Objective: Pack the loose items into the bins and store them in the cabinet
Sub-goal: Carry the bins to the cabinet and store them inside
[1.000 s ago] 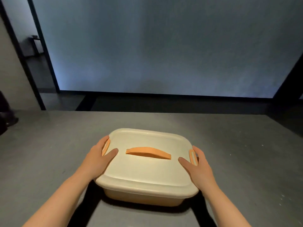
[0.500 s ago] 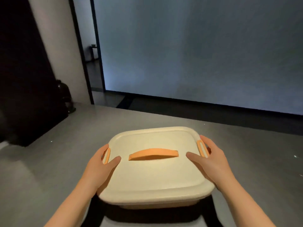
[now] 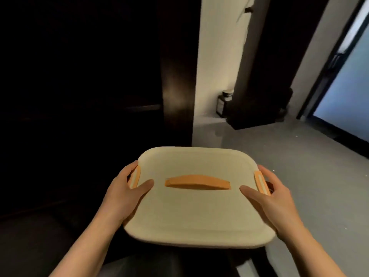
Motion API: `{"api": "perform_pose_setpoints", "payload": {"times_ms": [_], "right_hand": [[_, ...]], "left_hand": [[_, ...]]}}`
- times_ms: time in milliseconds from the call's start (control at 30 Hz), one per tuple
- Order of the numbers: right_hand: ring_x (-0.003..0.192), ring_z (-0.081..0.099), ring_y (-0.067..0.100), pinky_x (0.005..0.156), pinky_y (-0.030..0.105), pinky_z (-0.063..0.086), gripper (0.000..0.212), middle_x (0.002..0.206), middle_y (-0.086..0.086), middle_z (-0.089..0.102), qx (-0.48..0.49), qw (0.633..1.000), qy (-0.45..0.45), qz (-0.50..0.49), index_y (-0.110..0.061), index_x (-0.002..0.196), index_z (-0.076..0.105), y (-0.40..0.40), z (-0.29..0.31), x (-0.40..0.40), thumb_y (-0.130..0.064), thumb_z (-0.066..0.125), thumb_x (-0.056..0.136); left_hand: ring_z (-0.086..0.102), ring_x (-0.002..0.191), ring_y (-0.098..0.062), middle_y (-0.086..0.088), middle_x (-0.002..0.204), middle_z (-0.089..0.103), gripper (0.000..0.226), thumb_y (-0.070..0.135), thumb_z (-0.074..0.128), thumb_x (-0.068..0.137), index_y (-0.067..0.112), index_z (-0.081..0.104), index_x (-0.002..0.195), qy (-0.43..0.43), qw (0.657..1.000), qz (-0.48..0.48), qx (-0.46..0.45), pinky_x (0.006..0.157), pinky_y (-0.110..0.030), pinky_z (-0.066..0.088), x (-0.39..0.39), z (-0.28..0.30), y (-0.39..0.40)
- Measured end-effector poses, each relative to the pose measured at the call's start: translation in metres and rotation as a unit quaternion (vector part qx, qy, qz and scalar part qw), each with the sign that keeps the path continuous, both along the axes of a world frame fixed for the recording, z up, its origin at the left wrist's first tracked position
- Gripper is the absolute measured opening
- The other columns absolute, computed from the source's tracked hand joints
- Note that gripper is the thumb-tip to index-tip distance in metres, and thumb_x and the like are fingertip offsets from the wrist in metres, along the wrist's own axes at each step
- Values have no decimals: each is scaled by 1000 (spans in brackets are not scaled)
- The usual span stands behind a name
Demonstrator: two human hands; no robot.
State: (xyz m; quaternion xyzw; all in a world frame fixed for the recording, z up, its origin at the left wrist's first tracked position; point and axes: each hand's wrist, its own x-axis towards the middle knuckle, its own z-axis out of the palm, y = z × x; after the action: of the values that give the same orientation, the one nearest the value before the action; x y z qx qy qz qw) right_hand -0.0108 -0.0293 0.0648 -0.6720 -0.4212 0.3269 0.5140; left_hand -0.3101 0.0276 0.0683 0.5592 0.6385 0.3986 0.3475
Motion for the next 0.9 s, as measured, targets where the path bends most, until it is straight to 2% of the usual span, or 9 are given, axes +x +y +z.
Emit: {"api": "perform_pose_setpoints", "payload": {"times_ms": [100,167,233,300,433,567,633,733,900], "right_hand": [[97,62,14,73,29,52,70,110,-6,62,-4,996,25,91,-31,130,52,33,-6,-78,-12,82,70],[100,64,20,86,43,55,75,114,-1,61,-16,985,54,160,-30,131,52,54,-16,-147,-11,85,66],[101,66,23,92,48,53,78,113,-2,61,-29,970,74,230,-31,131,52,67,-22,-223,-12,86,63],[101,65,22,91,46,54,74,112,-3,61,-32,953,82,289,-31,128,54,71,-26,-304,-9,86,65],[99,61,16,75,29,55,70,104,-12,57,-24,915,66,397,-30,130,50,53,-38,-455,-4,80,72],[108,54,16,90,39,49,73,106,-18,54,-32,869,48,492,-31,133,48,31,-41,-588,-11,82,71],[109,56,17,92,43,51,74,112,-13,57,-49,844,46,532,-33,131,49,21,-40,-645,-14,84,69],[102,61,16,88,46,54,74,110,-12,59,-53,808,37,585,-36,126,50,10,-40,-730,-14,87,65],[90,59,8,73,36,54,66,101,-12,59,-64,730,40,679,-32,118,51,-6,-45,-862,-3,82,69]], "left_hand": [[53,86,1,24,98,51,66,24,75,78,32,44,136,-20,996,85,-7,69,-25,46,-88,-3,-26],[57,92,-9,18,101,54,67,27,76,76,35,45,135,-42,986,157,-24,76,-33,51,-157,-7,-56],[58,99,-16,11,109,55,67,29,77,76,36,45,135,-56,972,226,-39,86,-42,52,-223,-12,-89],[58,102,-19,7,113,57,67,29,77,75,35,46,134,-52,955,290,-43,90,-45,51,-287,-16,-121],[55,104,-21,2,112,56,64,25,78,75,31,50,132,-31,913,404,-46,91,-39,47,-399,-16,-190],[61,95,-28,-4,104,61,58,31,80,71,39,51,122,-23,859,508,-55,87,-45,51,-490,-20,-258],[62,93,-28,-5,105,61,61,38,81,66,40,50,118,-25,830,554,-60,84,-47,52,-524,-23,-289],[62,91,-28,-8,107,61,62,37,81,66,35,49,118,-30,784,618,-60,83,-46,52,-565,-29,-326],[62,88,-27,-4,100,59,56,31,78,71,32,48,118,-43,701,709,-66,80,-44,53,-631,-43,-364]]}}
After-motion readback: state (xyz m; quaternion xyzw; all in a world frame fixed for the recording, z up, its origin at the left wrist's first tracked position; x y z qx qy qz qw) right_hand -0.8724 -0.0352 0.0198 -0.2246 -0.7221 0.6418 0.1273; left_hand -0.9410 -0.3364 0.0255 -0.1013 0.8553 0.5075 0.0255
